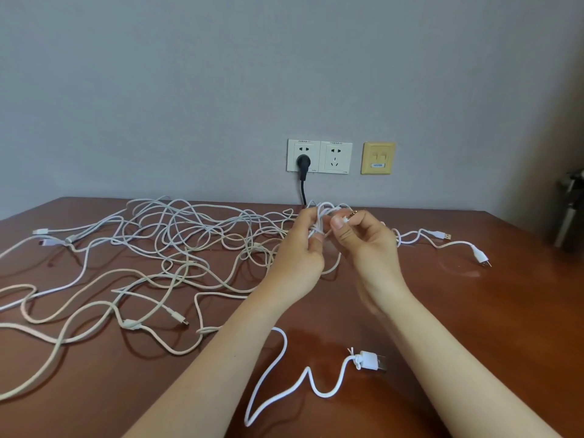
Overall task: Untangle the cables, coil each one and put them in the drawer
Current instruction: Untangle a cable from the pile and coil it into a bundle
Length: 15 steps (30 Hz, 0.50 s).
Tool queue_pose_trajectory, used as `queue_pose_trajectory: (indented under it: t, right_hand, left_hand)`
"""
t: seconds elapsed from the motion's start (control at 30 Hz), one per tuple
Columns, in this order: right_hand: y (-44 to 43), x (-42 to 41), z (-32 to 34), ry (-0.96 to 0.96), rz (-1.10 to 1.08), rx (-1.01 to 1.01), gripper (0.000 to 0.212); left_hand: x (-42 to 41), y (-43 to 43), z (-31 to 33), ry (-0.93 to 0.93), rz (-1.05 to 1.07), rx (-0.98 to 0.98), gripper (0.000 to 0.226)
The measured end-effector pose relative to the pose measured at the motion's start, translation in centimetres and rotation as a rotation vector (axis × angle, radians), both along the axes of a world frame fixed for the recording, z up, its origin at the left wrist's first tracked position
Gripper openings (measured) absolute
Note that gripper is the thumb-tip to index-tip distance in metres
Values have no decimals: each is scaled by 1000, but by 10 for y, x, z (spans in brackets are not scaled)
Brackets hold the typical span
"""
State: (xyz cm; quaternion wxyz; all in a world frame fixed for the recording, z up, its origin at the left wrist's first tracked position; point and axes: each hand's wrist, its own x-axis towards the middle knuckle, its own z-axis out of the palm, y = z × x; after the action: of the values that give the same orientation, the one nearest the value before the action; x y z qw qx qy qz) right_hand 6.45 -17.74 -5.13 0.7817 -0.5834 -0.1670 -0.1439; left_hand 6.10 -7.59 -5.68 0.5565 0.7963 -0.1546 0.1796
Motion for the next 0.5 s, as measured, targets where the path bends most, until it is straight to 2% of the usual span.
queue_pose_trajectory:
  t: [0.07,0.13,0.3,0.4,0.5]
  right_hand:
    - [0,-1,2,22,19,10,20]
    - [-1,-1,3,48,50,40,15]
    - [-4,-1,5,112,120,96,14]
    - [-8,0,8,123,56,74,10]
    - [-14,0,11,98,23,26,5]
  left_hand:
    - [-1,-2,2,22,-20,-59,28]
    - [-1,-2,4,34,-13,-107,12]
    - [2,0,1,7,20,-56,10]
    - [6,1,-2,32,-21,-60,9]
    - [4,2,1,100,-178,-235,13]
